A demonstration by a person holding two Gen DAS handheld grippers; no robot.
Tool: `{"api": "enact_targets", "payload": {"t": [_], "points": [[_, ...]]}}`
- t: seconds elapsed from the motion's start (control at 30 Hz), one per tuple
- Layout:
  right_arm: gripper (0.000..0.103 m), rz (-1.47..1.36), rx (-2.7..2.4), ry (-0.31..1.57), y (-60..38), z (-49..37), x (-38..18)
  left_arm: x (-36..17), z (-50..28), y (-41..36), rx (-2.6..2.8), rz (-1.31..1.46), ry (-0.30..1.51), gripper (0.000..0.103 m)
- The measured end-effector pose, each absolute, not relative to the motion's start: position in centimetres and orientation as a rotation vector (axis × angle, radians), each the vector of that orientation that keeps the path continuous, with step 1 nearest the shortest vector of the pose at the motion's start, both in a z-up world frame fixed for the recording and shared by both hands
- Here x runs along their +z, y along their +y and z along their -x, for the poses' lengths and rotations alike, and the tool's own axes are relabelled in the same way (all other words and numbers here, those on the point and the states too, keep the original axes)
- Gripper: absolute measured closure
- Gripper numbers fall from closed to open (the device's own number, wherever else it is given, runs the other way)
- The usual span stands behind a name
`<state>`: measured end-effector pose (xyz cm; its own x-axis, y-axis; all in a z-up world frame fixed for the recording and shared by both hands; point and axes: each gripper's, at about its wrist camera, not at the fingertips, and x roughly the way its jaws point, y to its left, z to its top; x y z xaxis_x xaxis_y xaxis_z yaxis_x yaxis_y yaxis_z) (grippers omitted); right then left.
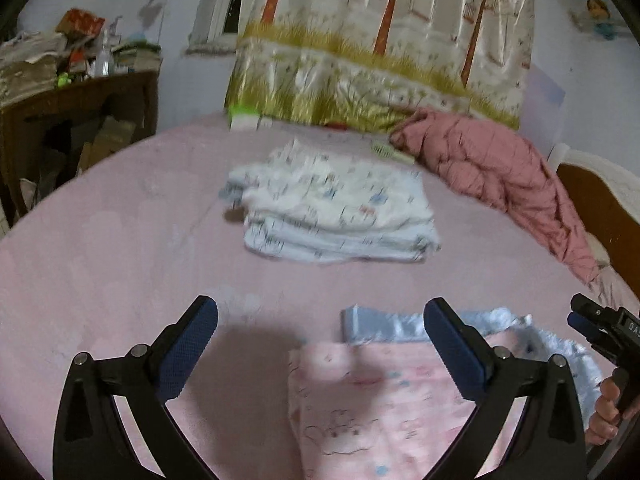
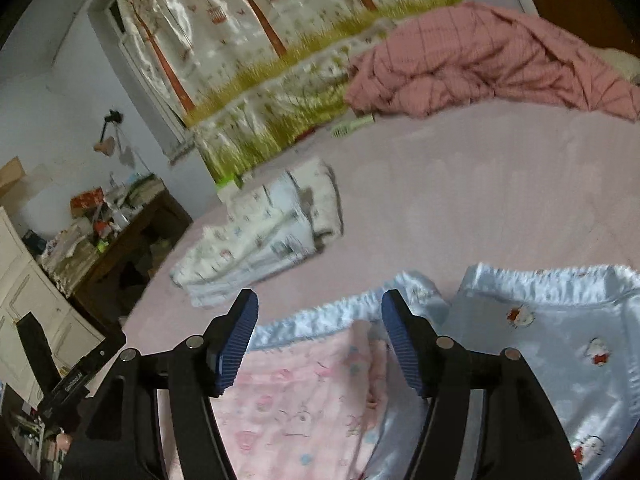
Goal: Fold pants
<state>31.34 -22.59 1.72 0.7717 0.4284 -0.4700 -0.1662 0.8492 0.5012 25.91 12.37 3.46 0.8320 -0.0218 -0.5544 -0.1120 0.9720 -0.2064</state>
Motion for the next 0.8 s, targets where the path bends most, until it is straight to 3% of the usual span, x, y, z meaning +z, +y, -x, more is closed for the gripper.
{"api": "enact_targets", "payload": {"t": [0.37,0.57,0.7,0.8], "points": [[0.037,-0.49,0.369,0.798,-21.5,-35.7,-5.2,-0.4,-28.0,13.7,-0.008,0.297,0.665,0.001],[0.037,-0.523,0.406,0.846,-21.0,-36.8,-6.8,-2.3,-29.0,15.6,-0.07,0.428,0.757,0.008],[0.047,-0.514,0.41,0.871,-20.5,-37.4,-7.7,-3.1,-29.3,15.4,-0.09,0.441,0.812,0.008],[0.053,-0.498,0.417,0.876,-19.7,-37.5,-8.0,-3.9,-29.7,15.6,-0.102,0.466,0.853,0.014]]}}
